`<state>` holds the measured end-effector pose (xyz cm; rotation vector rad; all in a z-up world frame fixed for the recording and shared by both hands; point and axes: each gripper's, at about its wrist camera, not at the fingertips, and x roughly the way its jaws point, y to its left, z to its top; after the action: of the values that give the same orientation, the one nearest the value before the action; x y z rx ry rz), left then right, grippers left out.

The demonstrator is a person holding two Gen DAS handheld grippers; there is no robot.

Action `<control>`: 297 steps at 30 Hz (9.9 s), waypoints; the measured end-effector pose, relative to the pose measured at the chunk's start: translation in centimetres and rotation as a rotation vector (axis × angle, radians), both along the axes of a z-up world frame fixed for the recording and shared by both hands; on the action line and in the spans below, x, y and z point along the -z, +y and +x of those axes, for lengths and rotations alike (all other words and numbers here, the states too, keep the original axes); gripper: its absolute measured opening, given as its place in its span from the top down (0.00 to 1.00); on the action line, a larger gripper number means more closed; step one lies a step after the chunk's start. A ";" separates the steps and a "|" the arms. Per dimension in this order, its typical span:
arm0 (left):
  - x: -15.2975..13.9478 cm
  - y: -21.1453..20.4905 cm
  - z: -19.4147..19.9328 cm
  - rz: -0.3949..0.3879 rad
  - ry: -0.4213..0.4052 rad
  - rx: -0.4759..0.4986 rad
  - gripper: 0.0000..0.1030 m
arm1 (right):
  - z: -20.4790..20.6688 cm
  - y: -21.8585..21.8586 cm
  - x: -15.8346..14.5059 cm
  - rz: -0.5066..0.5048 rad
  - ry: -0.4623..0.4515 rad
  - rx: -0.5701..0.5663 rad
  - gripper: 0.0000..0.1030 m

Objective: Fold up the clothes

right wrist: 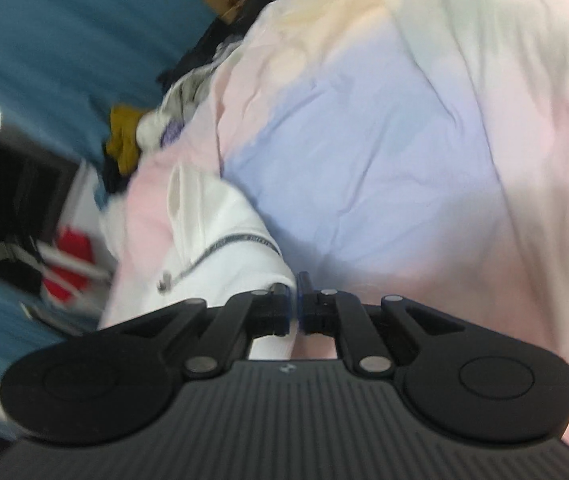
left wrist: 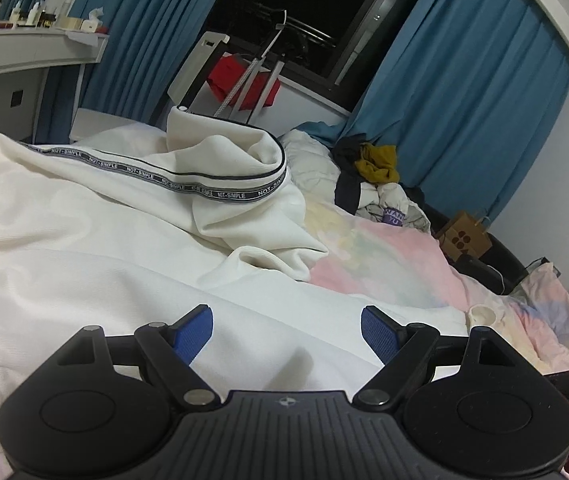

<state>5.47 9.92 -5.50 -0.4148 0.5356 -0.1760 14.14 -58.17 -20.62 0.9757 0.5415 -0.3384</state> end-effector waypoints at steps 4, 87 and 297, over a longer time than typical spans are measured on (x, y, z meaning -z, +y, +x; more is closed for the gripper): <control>-0.1 -0.4 -0.4 0.010 0.002 0.001 0.19 | 0.2 0.9 -1.5 -0.181 0.006 -0.077 0.89; 3.5 14.4 -3.5 -0.549 0.385 -0.751 0.69 | 0.4 -1.7 -1.3 -0.142 -0.090 0.199 0.95; 1.5 15.0 -9.8 -0.424 0.583 -0.374 0.06 | -5.1 9.3 -9.9 -0.192 -0.102 -0.123 0.35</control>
<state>-4.38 24.93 -7.04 -0.9847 0.9847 0.2075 9.07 -48.86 -10.73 0.7666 0.4648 -0.2243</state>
